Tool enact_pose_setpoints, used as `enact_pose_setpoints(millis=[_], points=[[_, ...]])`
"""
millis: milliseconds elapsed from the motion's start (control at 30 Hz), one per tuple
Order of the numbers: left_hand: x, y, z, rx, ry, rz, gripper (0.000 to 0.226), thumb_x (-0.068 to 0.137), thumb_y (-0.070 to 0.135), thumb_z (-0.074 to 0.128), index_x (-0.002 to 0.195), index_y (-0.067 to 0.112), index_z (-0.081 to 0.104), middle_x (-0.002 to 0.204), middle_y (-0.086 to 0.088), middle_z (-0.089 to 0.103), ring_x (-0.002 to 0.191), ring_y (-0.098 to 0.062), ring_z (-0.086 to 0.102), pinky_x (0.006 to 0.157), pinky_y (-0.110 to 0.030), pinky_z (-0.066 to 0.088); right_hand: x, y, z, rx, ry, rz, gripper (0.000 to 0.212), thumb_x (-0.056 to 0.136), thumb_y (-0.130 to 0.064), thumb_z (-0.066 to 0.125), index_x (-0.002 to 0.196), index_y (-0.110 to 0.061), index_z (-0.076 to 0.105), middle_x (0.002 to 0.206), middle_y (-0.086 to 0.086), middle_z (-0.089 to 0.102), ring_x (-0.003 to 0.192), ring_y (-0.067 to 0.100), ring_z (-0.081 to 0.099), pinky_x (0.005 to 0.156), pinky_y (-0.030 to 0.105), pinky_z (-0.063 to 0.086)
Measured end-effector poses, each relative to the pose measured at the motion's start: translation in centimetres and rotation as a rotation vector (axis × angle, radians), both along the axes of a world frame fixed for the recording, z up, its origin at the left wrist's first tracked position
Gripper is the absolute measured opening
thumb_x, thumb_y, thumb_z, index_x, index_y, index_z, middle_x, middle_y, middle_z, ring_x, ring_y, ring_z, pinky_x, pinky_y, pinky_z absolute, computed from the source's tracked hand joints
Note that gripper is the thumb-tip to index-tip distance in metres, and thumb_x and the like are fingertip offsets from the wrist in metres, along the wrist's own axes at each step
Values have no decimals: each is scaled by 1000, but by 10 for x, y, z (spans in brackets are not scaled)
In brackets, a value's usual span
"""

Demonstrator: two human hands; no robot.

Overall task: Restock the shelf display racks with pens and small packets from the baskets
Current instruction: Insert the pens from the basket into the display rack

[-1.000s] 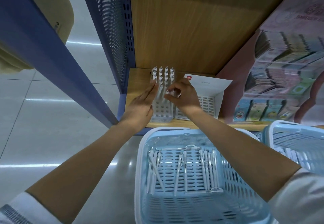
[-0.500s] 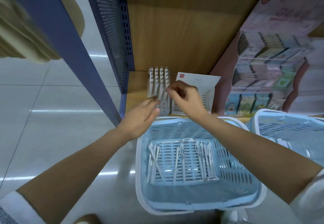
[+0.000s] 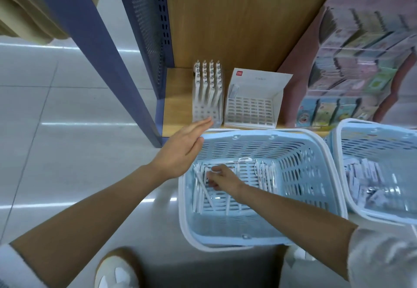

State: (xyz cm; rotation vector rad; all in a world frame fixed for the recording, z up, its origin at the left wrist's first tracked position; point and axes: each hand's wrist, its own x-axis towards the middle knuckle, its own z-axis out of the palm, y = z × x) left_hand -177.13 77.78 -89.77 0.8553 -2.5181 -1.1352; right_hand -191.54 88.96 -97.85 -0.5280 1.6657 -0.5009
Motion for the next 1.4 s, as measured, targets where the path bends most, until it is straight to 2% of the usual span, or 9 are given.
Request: enact_pose_setpoints(millis=[100, 233, 500, 700, 900, 1033, 1133, 1267, 1400], points=[[1, 0, -1, -4, 19, 2, 47, 103, 24, 28, 150, 18, 35, 155, 6, 35, 143, -4, 27, 116, -17, 17, 20, -5, -7, -22, 10, -12, 35, 87, -35, 67, 110, -13, 53, 91, -2, 62, 78, 12, 59, 76, 30, 53], [0, -1, -3, -5, 34, -1, 46, 104, 21, 29, 149, 17, 37, 154, 5, 36, 142, -5, 28, 115, -16, 17, 31, -8, -1, -37, -31, 74, 25, 95, -30, 57, 78, -19, 43, 73, -5, 44, 66, 9, 41, 60, 23, 35], [1, -2, -4, 18, 56, 13, 44, 105, 16, 31, 148, 20, 38, 154, 6, 36, 142, -3, 27, 115, -14, 17, 19, -4, 1, -146, -210, 65, 14, 90, -21, 65, 95, -10, 57, 85, 2, 65, 76, 9, 58, 68, 19, 48], [-1, -3, 1, -12, -24, -9, 44, 105, 23, 31, 148, 21, 38, 152, 4, 39, 141, -8, 31, 114, -17, 19, -2, 3, 44, -226, -210, 136, 11, 94, -21, 60, 84, -21, 56, 58, -22, 59, 57, -7, 52, 56, 12, 39], [-12, -2, 26, -47, 19, 49, 51, 100, 37, 30, 144, 17, 43, 148, 2, 43, 137, -8, 33, 113, -26, 23, -34, -1, 121, -480, -187, 152, 18, 89, -23, 65, 87, -8, 57, 72, 2, 50, 67, 12, 48, 64, 21, 41], [-37, 10, 54, 355, 327, 170, 51, 98, 46, 35, 141, 20, 42, 137, 5, 52, 126, -3, 47, 106, -25, 37, -55, -32, 161, -702, -110, -16, 9, 89, -25, 65, 97, -22, 65, 85, 6, 62, 80, 19, 58, 71, 33, 48], [-56, 18, 71, 718, 364, 130, 41, 98, 44, 48, 134, 26, 42, 129, 9, 57, 118, -4, 56, 100, -27, 46, -56, -54, 171, -785, -116, -167, 12, 93, -15, 59, 104, -10, 59, 84, 1, 65, 80, 14, 62, 70, 28, 51], [-69, 21, 78, 791, 368, 122, 12, 102, 14, 46, 111, 19, 52, 90, -5, 62, 82, -16, 64, 76, -28, 57, -48, -68, 171, -741, -59, -209, 18, 94, -22, 59, 99, -7, 50, 66, 5, 58, 51, 16, 57, 41, 26, 42], [-63, 12, 69, 803, 325, 205, 21, 104, 22, 40, 91, 13, 53, 72, -5, 51, 61, -13, 48, 57, -24, 48, -44, -73, 167, -724, -81, -204, 16, 96, -23, 56, 96, -9, 50, 72, 9, 58, 55, 20, 59, 45, 31, 46]])
